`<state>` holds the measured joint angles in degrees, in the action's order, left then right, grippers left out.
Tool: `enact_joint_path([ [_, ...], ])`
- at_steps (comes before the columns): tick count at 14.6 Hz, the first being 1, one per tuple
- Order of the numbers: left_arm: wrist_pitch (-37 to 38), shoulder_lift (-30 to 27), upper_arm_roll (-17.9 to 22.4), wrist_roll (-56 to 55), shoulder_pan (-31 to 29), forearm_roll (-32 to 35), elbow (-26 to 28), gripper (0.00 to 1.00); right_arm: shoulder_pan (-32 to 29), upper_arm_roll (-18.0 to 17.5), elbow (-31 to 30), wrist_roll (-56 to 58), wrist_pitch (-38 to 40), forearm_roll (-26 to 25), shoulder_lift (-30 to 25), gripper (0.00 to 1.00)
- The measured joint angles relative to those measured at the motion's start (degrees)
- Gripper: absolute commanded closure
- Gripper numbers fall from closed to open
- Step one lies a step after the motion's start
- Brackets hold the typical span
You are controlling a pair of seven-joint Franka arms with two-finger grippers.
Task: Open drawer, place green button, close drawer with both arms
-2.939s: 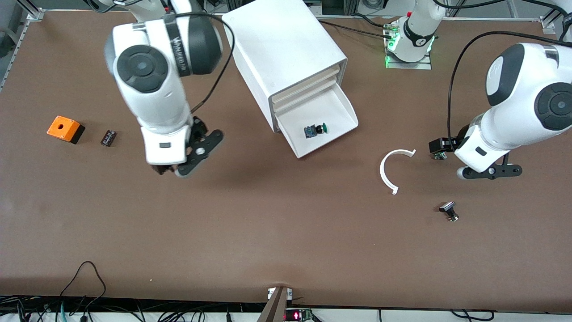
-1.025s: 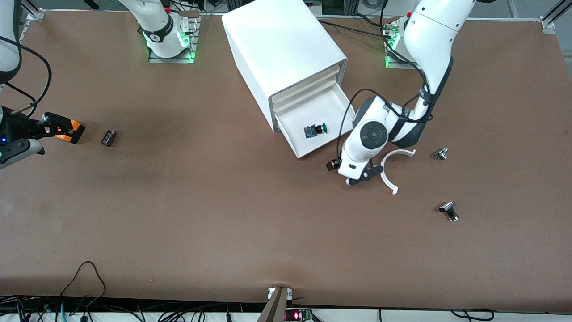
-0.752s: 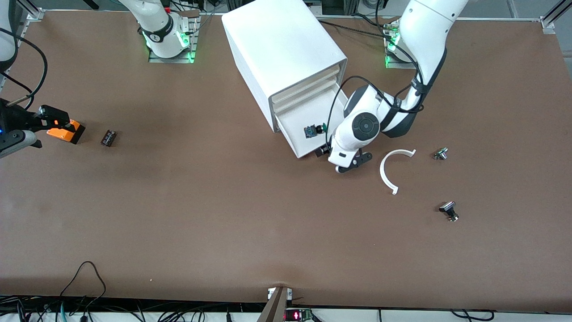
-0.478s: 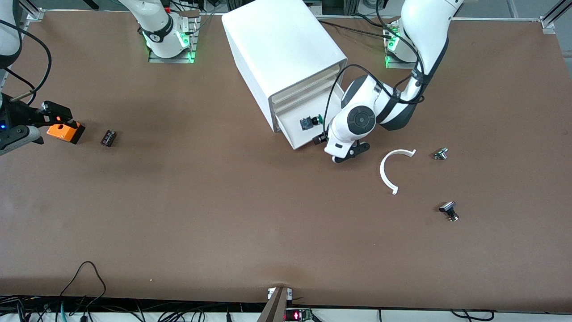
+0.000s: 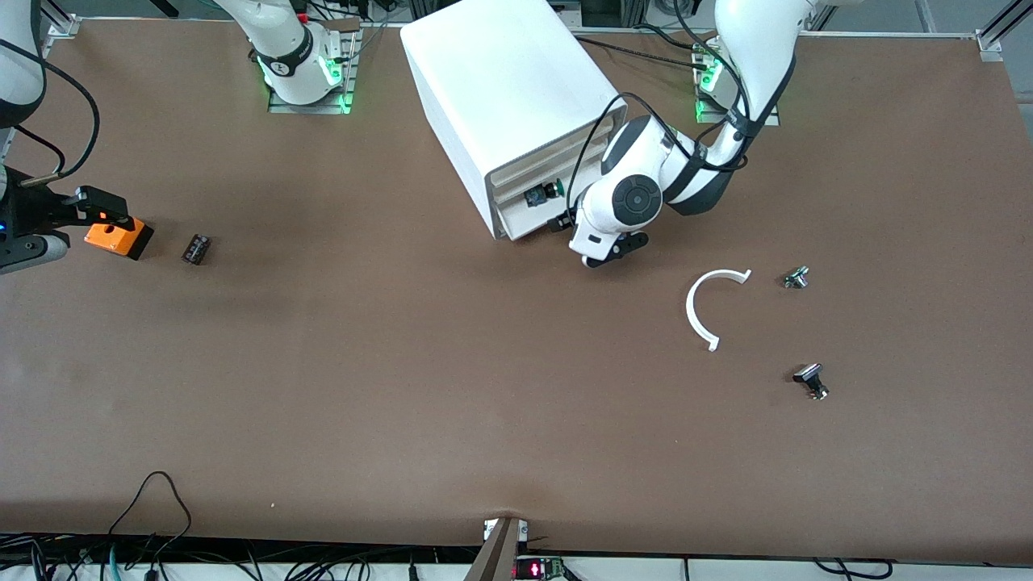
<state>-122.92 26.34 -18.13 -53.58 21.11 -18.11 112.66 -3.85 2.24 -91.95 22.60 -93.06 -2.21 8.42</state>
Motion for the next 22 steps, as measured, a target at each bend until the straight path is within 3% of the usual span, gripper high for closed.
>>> enact_joint_path([
  [9,0.0,0.0,-3.1,0.0,-0.1,-1.2,2.0,0.0,-0.1,-0.1,0.1,-0.3,0.0,0.1,-0.3,0.0],
  [14,-0.3,0.0,-3.7,-0.1,-0.4,-1.2,2.4,0.0,-0.1,-0.2,-0.6,-0.4,0.1,0.1,-4.1,0.0],
  [17,-1.1,-0.7,-3.3,0.0,-3.9,-1.2,1.9,0.0,-0.2,-0.1,-4.7,-0.4,-2.2,0.1,-7.1,0.0],
  [20,-0.9,-3.7,0.3,3.1,-8.6,-0.5,-0.4,0.0,-0.2,-0.1,-8.7,-0.4,-5.2,0.1,-8.8,0.0],
  [22,0.3,-7.0,1.1,6.7,-12.6,3.3,-1.3,0.0,-0.2,-0.1,-9.3,-0.4,-5.4,0.1,-9.0,0.0],
])
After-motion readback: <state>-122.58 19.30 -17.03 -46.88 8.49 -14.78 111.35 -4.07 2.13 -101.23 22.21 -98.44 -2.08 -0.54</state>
